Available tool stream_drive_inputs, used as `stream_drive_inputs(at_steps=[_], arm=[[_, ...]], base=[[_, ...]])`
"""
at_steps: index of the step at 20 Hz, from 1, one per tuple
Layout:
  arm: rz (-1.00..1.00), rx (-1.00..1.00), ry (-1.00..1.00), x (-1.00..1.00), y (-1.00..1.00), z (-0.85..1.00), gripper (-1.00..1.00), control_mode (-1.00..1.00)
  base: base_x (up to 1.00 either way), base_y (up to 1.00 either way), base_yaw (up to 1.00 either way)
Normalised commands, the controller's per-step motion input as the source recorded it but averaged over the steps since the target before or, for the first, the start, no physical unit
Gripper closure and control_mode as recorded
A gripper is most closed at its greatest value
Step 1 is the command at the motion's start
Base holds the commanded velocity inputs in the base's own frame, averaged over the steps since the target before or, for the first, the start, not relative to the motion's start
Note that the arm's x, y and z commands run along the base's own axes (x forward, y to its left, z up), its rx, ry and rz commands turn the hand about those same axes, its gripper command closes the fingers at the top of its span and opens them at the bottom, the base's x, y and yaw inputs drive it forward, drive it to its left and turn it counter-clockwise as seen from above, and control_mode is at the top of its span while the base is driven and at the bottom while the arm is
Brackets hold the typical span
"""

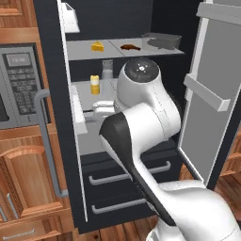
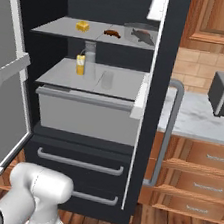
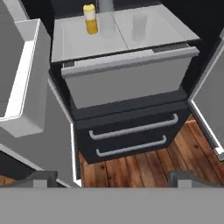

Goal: Place the tupperware on the top shelf of the fridge. Make space for the tupperware among the existing items by rearranging them on the shelves if needed. Close the fridge door when finished.

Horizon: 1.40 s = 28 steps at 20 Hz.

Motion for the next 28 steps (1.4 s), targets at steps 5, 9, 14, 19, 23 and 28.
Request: stream_drive_inputs(at_steps=[5, 9, 14, 19, 23, 28], arm=[[0.19, -0.29, 0.06, 0.0, 0.89, -0.21, -1.0, -1.0], [0.16, -0.34, 0.05, 0.0, 0.92, -0.43, -1.0, -1.0], [0.15, -0.37, 0.01, 0.0, 0.91, -0.42, -1.0, -1.0], [0.1, -0.35, 0.01, 0.17, 0.8, -0.28, -1.0, -1.0], [0.07, -0.31, 0.0, 0.19, 0.65, -0.38, -1.0, -1.0], [0.08, -0.31, 0.0, 0.17, 0.52, -0.64, -1.0, -1.0]], base=[[0.0, 0.0, 0.0], [0.0, 0.0, 0.0], [0.0, 0.0, 0.0], [0.0, 0.0, 0.0], [0.0, 0.0, 0.0], [0.0, 0.0, 0.0]])
